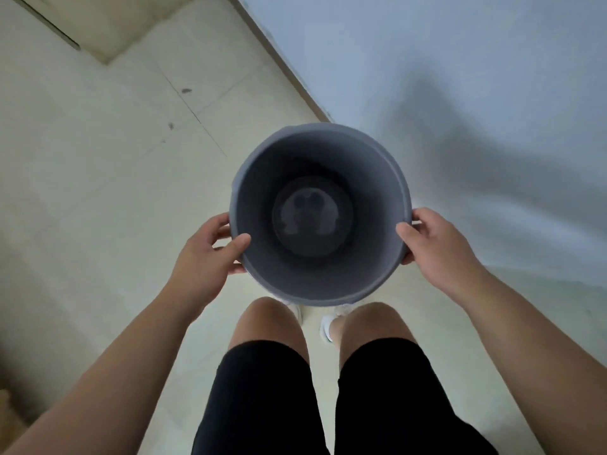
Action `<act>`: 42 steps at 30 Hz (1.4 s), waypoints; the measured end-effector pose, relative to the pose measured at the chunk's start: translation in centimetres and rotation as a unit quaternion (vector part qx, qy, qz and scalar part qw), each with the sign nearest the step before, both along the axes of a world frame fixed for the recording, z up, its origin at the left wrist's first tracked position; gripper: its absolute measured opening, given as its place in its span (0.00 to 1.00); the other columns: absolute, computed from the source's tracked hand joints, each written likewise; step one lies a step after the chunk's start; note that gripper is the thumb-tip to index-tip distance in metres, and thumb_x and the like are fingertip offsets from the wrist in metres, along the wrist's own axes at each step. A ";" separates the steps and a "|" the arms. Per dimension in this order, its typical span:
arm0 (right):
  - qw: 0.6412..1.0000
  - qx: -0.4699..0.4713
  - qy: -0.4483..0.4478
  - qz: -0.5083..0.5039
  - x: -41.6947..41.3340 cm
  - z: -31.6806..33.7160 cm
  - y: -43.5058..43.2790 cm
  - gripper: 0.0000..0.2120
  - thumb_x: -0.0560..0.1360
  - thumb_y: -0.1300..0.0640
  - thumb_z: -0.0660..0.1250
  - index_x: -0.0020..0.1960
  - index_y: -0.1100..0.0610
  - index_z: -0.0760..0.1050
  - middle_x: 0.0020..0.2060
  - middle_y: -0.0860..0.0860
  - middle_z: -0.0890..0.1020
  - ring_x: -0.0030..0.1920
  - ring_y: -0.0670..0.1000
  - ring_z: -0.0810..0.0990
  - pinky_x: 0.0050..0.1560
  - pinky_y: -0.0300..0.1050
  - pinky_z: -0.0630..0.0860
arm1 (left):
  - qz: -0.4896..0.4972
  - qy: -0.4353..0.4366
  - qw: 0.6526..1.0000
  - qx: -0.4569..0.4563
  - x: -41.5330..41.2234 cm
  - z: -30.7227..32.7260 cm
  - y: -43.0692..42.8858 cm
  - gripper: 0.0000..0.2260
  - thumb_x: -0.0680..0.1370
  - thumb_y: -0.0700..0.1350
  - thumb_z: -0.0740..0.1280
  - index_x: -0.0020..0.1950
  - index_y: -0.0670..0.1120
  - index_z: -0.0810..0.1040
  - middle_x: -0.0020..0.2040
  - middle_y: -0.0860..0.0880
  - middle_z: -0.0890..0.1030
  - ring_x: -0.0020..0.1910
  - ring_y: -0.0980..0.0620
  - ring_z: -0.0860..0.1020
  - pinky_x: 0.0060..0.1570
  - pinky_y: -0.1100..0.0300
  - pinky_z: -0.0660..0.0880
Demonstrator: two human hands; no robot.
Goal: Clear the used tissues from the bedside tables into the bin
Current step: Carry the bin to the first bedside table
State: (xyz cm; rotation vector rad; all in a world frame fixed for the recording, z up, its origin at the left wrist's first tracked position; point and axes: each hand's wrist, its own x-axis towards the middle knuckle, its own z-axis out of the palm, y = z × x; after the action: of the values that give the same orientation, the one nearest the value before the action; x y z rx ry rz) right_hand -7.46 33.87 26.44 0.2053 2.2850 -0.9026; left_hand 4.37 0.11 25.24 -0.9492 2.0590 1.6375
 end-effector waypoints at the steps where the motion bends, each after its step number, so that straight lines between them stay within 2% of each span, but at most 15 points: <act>1: 1.000 0.000 -0.003 0.006 0.1 4.2 -0.1 0.04 0.83 0.50 0.62 0.50 0.45 0.75 0.41 0.45 0.86 0.33 0.41 0.84 0.28 0.29 0.71 | 0.005 0.000 1.000 0.006 0.7 3.8 0.1 0.15 0.84 0.49 0.70 0.71 0.58 0.78 0.59 0.58 0.85 0.52 0.56 0.87 0.43 0.60 0.86; 2: 1.000 -0.001 -0.006 0.014 0.2 8.2 -0.1 0.04 0.83 0.50 0.62 0.50 0.45 0.75 0.41 0.47 0.86 0.33 0.43 0.83 0.29 0.30 0.72 | 0.008 -0.001 1.000 0.017 1.5 7.4 0.0 0.15 0.84 0.49 0.71 0.70 0.59 0.78 0.59 0.58 0.85 0.53 0.56 0.87 0.44 0.59 0.86; 4: 0.999 -0.005 -0.010 0.033 0.5 15.3 -0.3 0.05 0.83 0.50 0.61 0.49 0.45 0.75 0.39 0.48 0.84 0.32 0.46 0.82 0.33 0.39 0.75 | 0.012 -0.002 0.999 0.041 2.9 13.9 -0.3 0.16 0.83 0.51 0.72 0.69 0.63 0.78 0.60 0.57 0.84 0.53 0.52 0.88 0.47 0.54 0.87; 6: 0.998 -0.010 -0.004 0.057 0.8 20.5 -0.5 0.06 0.83 0.50 0.61 0.49 0.44 0.74 0.35 0.47 0.82 0.28 0.43 0.78 0.33 0.42 0.73 | 0.020 -0.002 0.998 0.057 4.2 19.2 -0.6 0.16 0.81 0.53 0.73 0.67 0.67 0.78 0.60 0.56 0.85 0.52 0.49 0.88 0.49 0.52 0.87; 9: 0.995 -0.016 0.010 0.095 1.1 25.1 -1.6 0.06 0.84 0.50 0.61 0.49 0.45 0.74 0.32 0.45 0.80 0.27 0.41 0.75 0.30 0.34 0.70 | 0.056 0.007 0.997 0.060 6.0 24.5 -1.0 0.15 0.81 0.54 0.74 0.64 0.68 0.78 0.59 0.55 0.85 0.52 0.48 0.88 0.49 0.50 0.87; 11: 0.992 -0.024 0.012 0.120 1.0 26.7 -2.9 0.05 0.85 0.49 0.60 0.53 0.45 0.74 0.38 0.45 0.81 0.31 0.40 0.77 0.28 0.29 0.69 | 0.088 0.012 0.995 0.056 7.3 26.3 -1.2 0.14 0.80 0.53 0.74 0.62 0.69 0.79 0.57 0.55 0.86 0.51 0.48 0.88 0.49 0.50 0.87; 13: 0.988 -0.020 0.015 0.155 0.8 27.8 -4.5 0.05 0.85 0.48 0.60 0.55 0.45 0.74 0.44 0.44 0.83 0.40 0.42 0.81 0.31 0.30 0.70 | 0.131 0.017 0.990 0.051 9.0 27.4 -1.3 0.13 0.79 0.52 0.74 0.60 0.68 0.79 0.56 0.53 0.87 0.50 0.47 0.88 0.47 0.50 0.87; 15: 0.981 -0.021 0.025 0.189 0.8 28.6 -6.5 0.05 0.85 0.47 0.59 0.56 0.45 0.74 0.46 0.43 0.83 0.44 0.43 0.82 0.34 0.32 0.71 | 0.175 0.019 0.983 0.046 11.1 28.1 -1.6 0.14 0.76 0.53 0.74 0.60 0.67 0.80 0.54 0.52 0.88 0.49 0.47 0.89 0.47 0.49 0.87; 19: 0.966 -0.037 0.032 0.255 1.4 29.5 -11.4 0.05 0.85 0.46 0.59 0.53 0.40 0.73 0.45 0.42 0.83 0.43 0.43 0.83 0.35 0.33 0.72 | 0.251 0.037 0.966 0.046 15.4 29.1 -3.3 0.16 0.73 0.55 0.74 0.59 0.67 0.80 0.53 0.54 0.88 0.49 0.46 0.89 0.47 0.46 0.87; 23: 0.947 -0.045 0.039 0.316 2.7 29.6 -17.8 0.06 0.85 0.44 0.59 0.52 0.41 0.73 0.43 0.42 0.84 0.42 0.45 0.84 0.36 0.34 0.75 | 0.308 0.050 0.949 0.047 20.1 29.5 -6.0 0.17 0.72 0.58 0.74 0.60 0.68 0.79 0.57 0.56 0.87 0.50 0.48 0.89 0.46 0.50 0.87; 29: 0.914 -0.040 0.048 0.402 6.5 29.4 -29.8 0.08 0.86 0.44 0.58 0.55 0.44 0.73 0.43 0.43 0.83 0.42 0.44 0.82 0.33 0.30 0.72 | 0.383 0.051 0.921 0.050 27.1 28.8 -12.2 0.13 0.82 0.46 0.71 0.58 0.66 0.80 0.57 0.53 0.89 0.49 0.47 0.88 0.46 0.51 0.86; 32: 0.903 -0.042 0.044 0.425 8.9 29.5 -35.6 0.08 0.86 0.45 0.57 0.55 0.45 0.74 0.42 0.46 0.83 0.39 0.44 0.82 0.30 0.29 0.71 | 0.417 0.054 0.906 0.051 29.8 28.9 -16.0 0.13 0.83 0.44 0.70 0.62 0.61 0.80 0.56 0.52 0.89 0.48 0.47 0.88 0.44 0.53 0.86; 36: 0.896 -0.052 0.038 0.438 10.8 30.0 -41.8 0.09 0.86 0.46 0.57 0.55 0.47 0.75 0.42 0.48 0.84 0.40 0.47 0.82 0.34 0.36 0.73 | 0.442 0.059 0.894 0.043 32.4 29.4 -21.1 0.13 0.83 0.44 0.70 0.64 0.59 0.78 0.55 0.53 0.89 0.48 0.48 0.88 0.42 0.56 0.86; 39: 0.889 -0.055 0.043 0.452 10.9 30.4 -45.7 0.09 0.85 0.46 0.57 0.53 0.46 0.75 0.41 0.48 0.84 0.39 0.48 0.82 0.35 0.39 0.74 | 0.446 0.055 0.892 0.040 33.0 29.9 -24.4 0.12 0.83 0.46 0.71 0.62 0.62 0.78 0.55 0.56 0.89 0.49 0.51 0.88 0.42 0.56 0.86; 42: 0.884 -0.059 0.040 0.462 9.9 30.2 -49.6 0.10 0.85 0.45 0.58 0.51 0.45 0.76 0.42 0.50 0.85 0.42 0.55 0.84 0.38 0.45 0.77 | 0.452 0.056 0.890 0.040 32.5 29.9 -27.6 0.13 0.82 0.47 0.71 0.59 0.66 0.79 0.55 0.56 0.89 0.49 0.51 0.89 0.42 0.57 0.86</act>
State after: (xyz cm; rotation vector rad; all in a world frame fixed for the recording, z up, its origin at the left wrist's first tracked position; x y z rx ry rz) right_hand 2.47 -15.74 56.65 -0.9222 2.0080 -0.5176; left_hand 36.91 -27.49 55.11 -2.0169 1.6560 2.1996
